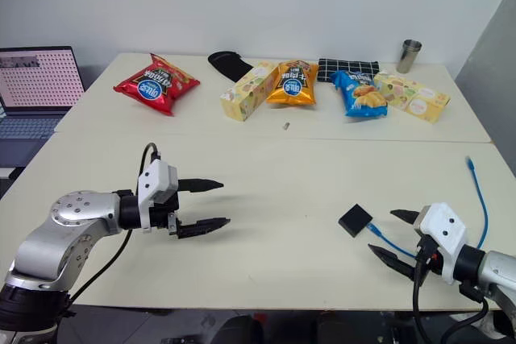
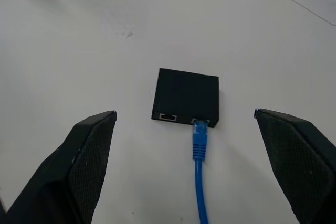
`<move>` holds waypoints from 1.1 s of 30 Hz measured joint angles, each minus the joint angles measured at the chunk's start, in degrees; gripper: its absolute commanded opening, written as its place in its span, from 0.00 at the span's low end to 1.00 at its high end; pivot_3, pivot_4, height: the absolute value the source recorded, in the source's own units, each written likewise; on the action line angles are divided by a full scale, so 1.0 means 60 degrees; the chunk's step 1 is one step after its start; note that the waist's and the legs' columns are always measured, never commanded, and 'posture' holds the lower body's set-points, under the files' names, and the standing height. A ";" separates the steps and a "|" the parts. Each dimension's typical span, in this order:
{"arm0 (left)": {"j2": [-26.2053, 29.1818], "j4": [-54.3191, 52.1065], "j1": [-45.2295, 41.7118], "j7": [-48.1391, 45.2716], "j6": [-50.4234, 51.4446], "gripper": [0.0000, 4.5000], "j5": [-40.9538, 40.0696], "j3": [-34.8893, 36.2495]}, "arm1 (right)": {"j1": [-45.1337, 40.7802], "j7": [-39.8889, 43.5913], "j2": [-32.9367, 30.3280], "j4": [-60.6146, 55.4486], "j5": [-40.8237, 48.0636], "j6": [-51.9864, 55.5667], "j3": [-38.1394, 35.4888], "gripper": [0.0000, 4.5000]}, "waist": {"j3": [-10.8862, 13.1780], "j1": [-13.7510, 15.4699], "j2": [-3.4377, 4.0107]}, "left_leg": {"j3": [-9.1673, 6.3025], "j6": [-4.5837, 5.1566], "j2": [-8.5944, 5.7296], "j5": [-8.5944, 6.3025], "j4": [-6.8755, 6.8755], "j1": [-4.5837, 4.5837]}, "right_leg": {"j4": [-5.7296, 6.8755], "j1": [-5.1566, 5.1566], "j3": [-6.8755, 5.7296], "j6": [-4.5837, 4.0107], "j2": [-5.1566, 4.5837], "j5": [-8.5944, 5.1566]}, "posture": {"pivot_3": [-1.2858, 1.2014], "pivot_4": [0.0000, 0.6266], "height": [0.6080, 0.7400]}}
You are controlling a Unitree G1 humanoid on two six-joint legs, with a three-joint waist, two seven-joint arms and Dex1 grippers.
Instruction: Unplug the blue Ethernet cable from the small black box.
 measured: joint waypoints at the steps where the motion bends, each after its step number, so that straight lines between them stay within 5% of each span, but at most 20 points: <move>1: 0.0001 -0.0122 -0.0039 -0.0121 0.0067 1.00 -0.0072 -0.0091 | 0.0086 -0.0070 0.0064 -0.0058 -0.0009 0.0037 0.0005 1.00 | 0.0000 -0.0001 0.0000 | 0.0003 0.0000 0.0000 0.0000 0.0000 0.0000 | -0.0002 0.0002 0.0003 0.0000 0.0000 0.0000 | 0.52 0.24 1.00; 15: -0.0023 -0.0391 0.0105 -0.0684 -0.0184 1.00 0.0017 -0.0798 | -0.0709 -0.1415 0.0712 0.1493 -0.1128 0.0390 0.1641 1.00 | 0.0000 -0.0016 0.0008 | 0.0000 0.0000 0.0004 0.0000 -0.0003 0.0000 | -0.0012 0.0001 0.0006 -0.0001 0.0010 0.0000 | 0.52 0.24 1.00; 20: -0.0105 -0.0367 0.0265 -0.0678 -0.0359 1.00 0.0073 -0.0815 | -0.1298 -0.1518 0.0988 0.2246 -0.1277 0.0368 0.2100 0.82 | -0.0001 -0.0023 0.0007 | 0.0001 0.0002 0.0003 -0.0001 -0.0002 0.0005 | -0.0013 0.0006 0.0008 -0.0001 0.0010 0.0000 | 0.52 0.24 1.00; 33: -0.0407 -0.0348 0.0141 -0.0647 -0.0088 1.00 -0.0224 -0.0809 | -0.1639 -0.1236 0.0677 0.2768 -0.1828 -0.0703 0.2652 0.13 | -0.0004 -0.0016 0.0003 | -0.0002 0.0002 0.0002 -0.0001 0.0001 0.0005 | -0.0013 0.0010 0.0005 0.0000 0.0010 0.0000 | 0.52 0.24 1.00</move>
